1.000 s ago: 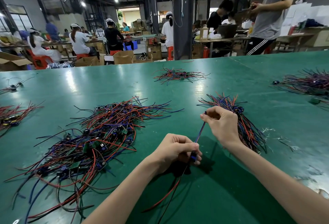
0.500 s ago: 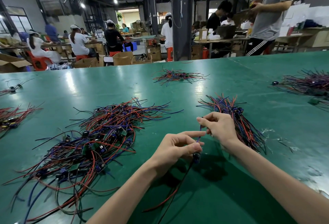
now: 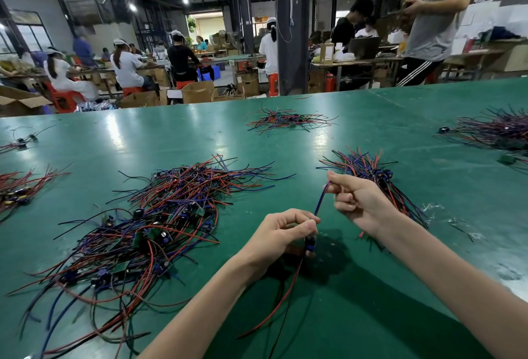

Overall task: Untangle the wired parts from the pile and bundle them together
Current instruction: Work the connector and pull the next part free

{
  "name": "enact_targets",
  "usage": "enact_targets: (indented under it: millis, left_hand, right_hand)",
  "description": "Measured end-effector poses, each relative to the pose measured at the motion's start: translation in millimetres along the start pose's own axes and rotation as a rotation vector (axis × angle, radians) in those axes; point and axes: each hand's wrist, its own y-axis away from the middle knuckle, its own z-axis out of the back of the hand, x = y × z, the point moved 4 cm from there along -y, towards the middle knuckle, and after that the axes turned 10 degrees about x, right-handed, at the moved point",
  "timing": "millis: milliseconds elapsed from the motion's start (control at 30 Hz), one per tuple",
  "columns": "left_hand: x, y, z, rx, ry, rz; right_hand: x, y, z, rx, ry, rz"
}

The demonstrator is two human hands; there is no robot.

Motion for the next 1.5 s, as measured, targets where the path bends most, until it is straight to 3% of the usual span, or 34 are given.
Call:
enact_targets:
  millis: [200, 333, 433, 600, 767, 900, 1100, 1500]
  left_hand:
    - [3, -1, 5, -0.016, 0.021, 0.016]
    - [1, 0, 7, -0.008, 0.035, -0.021]
    - [-8, 2, 6, -0.025, 0.048, -0.096]
    - [-14, 6, 8, -0.068, 0.043, -0.132]
    - [-16, 7, 1, 0.039, 0.069, -0.102]
    - [-13, 8, -3, 0.138, 0.080, -0.022]
    - [-18, 11, -10, 0.190, 0.041, -0.060]
    - [-20, 12, -6, 0.125, -0.089, -0.170]
  right_hand:
    - [-6, -1, -4, 0.095, -0.056, -0.020]
    - [-5, -4, 8, -0.054, -0.017, 0.032]
    - [4, -5, 17, -0.181, 0.288, 0.220]
    - [13, -1, 17, -0.202, 0.708, 0.477]
    - [11, 12, -3, -0.252, 1.294, 0.775]
    - [13, 17, -10, -0.236, 1.423, 0.924]
    - [5, 14, -9, -0.147, 1.438, 0.869]
    - [-5, 8, -6, -0.043, 1.101, 0.525]
